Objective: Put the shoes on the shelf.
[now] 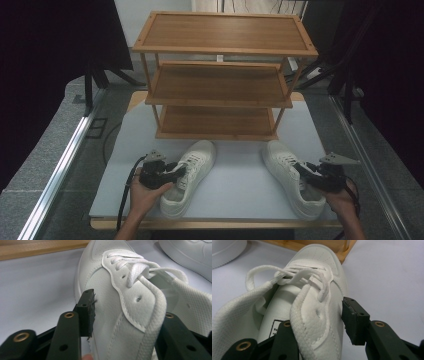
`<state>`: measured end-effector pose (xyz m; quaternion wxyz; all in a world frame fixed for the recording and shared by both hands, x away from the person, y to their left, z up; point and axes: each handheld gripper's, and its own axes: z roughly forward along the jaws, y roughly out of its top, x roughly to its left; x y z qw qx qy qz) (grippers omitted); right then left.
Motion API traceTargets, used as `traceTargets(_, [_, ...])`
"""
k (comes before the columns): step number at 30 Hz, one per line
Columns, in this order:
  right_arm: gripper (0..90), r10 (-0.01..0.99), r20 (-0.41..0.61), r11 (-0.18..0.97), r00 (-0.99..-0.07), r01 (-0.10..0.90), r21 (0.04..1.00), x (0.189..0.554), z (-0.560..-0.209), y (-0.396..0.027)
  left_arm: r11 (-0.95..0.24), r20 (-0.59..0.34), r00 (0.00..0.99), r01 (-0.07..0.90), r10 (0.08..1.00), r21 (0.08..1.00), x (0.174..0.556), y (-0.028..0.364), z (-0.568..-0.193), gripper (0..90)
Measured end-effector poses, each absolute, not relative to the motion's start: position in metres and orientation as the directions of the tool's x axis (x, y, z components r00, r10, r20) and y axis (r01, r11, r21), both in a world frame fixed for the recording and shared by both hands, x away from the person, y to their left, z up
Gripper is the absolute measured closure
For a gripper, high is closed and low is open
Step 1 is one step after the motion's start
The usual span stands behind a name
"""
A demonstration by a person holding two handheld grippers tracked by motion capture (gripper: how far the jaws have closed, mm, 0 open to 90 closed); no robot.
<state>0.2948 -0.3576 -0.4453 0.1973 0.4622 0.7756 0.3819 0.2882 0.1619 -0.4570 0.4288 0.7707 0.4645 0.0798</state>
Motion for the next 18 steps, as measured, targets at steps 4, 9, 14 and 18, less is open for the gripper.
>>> traceTargets(4, [65.3, 0.873, 0.049, 0.279, -0.486, 0.578, 0.766, 0.2982, -0.4468, -0.3585, -0.212, -0.243, 0.554, 0.632, 0.796, 0.745, 0.2864, 0.1594, -0.4569, 61.1])
traceTargets(9, [74.1, 0.886, 0.028, 0.277, -0.463, 0.577, 0.768, 0.2974, -0.4475, -0.3573, -0.222, -0.198, 0.539, 0.615, 0.819, 0.757, 0.2835, 0.1564, -0.4564, 71.5])
traceTargets(14, [80.1, 0.891, 0.017, 0.276, -0.453, 0.572, 0.773, 0.2969, -0.4476, -0.3567, -0.217, -0.176, 0.529, 0.596, 0.83, 0.773, 0.2813, 0.1566, -0.4574, 80.5])
traceTargets(18, [82.3, 0.894, 0.034, 0.255, -0.446, 0.571, 0.781, 0.2966, -0.4475, -0.3584, -0.2, -0.188, 0.53, 0.589, 0.827, 0.783, 0.2812, 0.1597, -0.4578, 81.6])
